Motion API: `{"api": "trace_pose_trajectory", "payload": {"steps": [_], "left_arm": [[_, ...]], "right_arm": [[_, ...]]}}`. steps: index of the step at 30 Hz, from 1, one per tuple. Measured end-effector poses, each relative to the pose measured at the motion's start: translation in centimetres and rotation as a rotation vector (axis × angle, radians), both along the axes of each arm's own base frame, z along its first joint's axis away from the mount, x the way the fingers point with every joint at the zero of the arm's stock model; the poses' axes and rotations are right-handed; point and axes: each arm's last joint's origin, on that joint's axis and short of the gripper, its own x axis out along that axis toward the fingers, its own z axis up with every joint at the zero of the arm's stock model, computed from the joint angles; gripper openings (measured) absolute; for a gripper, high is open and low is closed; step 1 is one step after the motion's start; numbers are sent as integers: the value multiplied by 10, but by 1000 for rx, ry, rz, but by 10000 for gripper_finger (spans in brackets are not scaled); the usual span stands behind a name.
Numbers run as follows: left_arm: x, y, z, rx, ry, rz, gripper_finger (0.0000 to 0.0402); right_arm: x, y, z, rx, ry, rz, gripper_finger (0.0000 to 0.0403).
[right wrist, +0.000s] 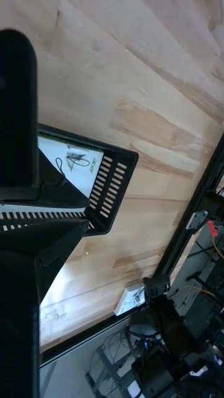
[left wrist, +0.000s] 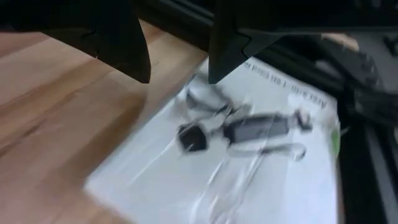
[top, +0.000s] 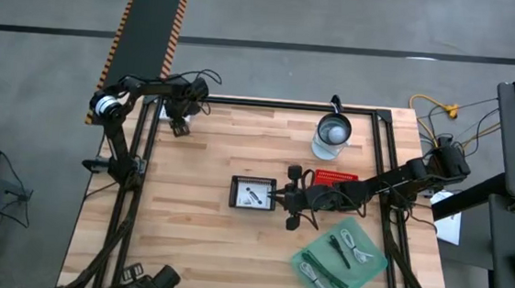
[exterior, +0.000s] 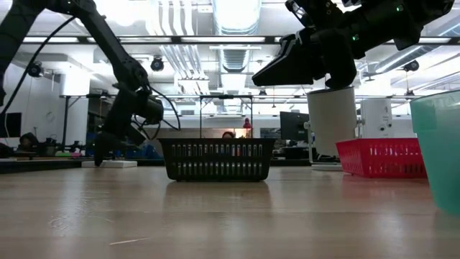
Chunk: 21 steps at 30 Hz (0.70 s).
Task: Pick and place items into bin
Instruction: Put the white card reader box into the black bin
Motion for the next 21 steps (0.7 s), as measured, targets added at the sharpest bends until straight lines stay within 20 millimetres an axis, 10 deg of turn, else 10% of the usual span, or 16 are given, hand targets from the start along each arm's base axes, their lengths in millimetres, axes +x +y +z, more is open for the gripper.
{"api": "trace_pose_trajectory", "payload": {"steps": [21], "left_arm": [[6,6,-25,-107,-49,-79,72]], "right_arm": [[0,0,0,-6,0,3,29]]}}
